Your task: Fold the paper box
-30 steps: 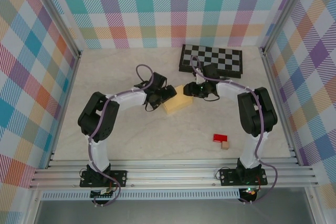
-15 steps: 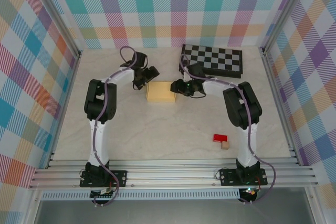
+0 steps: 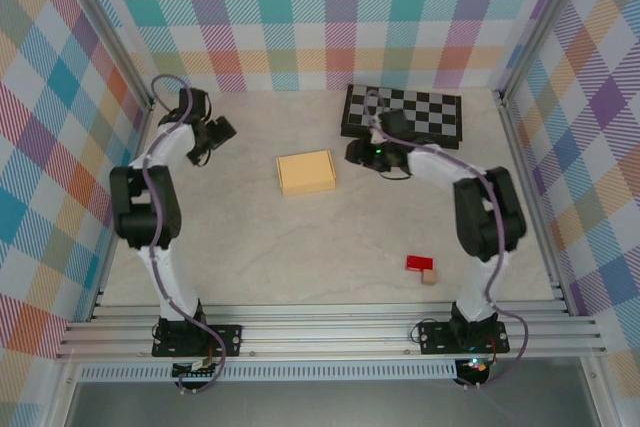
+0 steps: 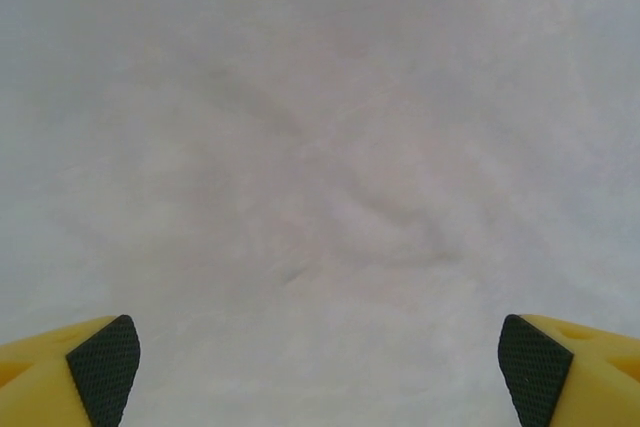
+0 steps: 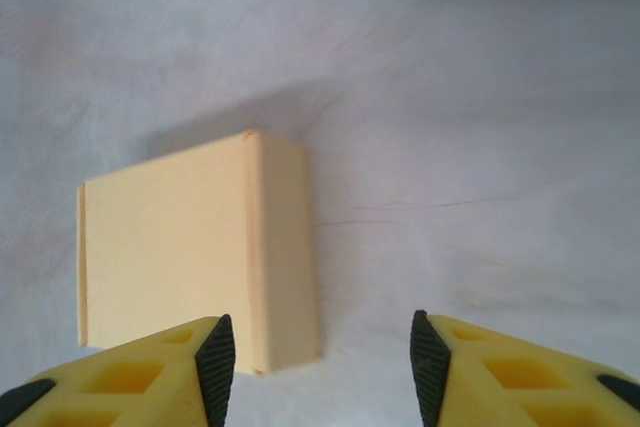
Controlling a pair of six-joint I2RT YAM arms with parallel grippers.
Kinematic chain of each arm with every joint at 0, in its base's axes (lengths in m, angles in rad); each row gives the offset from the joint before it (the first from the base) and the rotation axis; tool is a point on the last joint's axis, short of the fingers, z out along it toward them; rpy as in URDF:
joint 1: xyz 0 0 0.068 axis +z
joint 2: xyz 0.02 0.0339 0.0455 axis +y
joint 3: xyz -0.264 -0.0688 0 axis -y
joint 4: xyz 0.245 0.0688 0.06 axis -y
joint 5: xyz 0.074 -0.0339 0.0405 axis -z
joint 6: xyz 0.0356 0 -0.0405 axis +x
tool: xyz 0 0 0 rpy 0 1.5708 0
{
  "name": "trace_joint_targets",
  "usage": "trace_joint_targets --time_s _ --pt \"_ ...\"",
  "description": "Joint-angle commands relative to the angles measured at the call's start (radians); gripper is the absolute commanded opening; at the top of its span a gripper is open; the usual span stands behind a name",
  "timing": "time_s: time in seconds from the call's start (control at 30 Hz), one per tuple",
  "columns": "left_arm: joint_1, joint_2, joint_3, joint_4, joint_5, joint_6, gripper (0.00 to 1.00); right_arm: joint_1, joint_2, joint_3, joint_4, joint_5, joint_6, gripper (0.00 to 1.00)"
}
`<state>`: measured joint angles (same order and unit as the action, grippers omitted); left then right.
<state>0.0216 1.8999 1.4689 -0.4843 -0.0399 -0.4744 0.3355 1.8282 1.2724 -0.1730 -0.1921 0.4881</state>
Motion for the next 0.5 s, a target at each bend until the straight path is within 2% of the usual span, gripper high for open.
trace_joint_targets --time_s 0.0,0.1,0.13,0.2,0.3,0.4,0.47 --pt "-0.027 -0.254 -0.314 0.265 -0.157 0.108 1.00 -0.112 -0.179 -0.127 -0.002 0.155 -0.135 0.57" --pt "-0.059 -0.423 -0.726 0.742 -0.283 0.281 1.00 -0.190 -0.289 -0.257 0.062 0.243 -0.193 0.63" --pt "-0.069 -0.474 -0.811 0.819 -0.316 0.333 1.00 -0.207 -0.313 -0.301 0.094 0.270 -0.229 0.63" --pt "-0.073 -0.524 -0.885 0.888 -0.326 0.385 1.00 -0.230 -0.343 -0.382 0.172 0.312 -0.294 0.65" --pt "-0.083 -0.467 -0.909 0.936 -0.276 0.401 1.00 -0.261 -0.370 -0.518 0.341 0.349 -0.335 0.68" --pt "-0.109 -0.381 -1.028 1.225 -0.262 0.444 1.00 -0.307 -0.380 -0.523 0.357 0.331 -0.305 0.69" --pt "-0.114 -0.363 -1.038 1.250 -0.202 0.468 1.00 -0.309 -0.390 -0.559 0.432 0.327 -0.341 0.70"
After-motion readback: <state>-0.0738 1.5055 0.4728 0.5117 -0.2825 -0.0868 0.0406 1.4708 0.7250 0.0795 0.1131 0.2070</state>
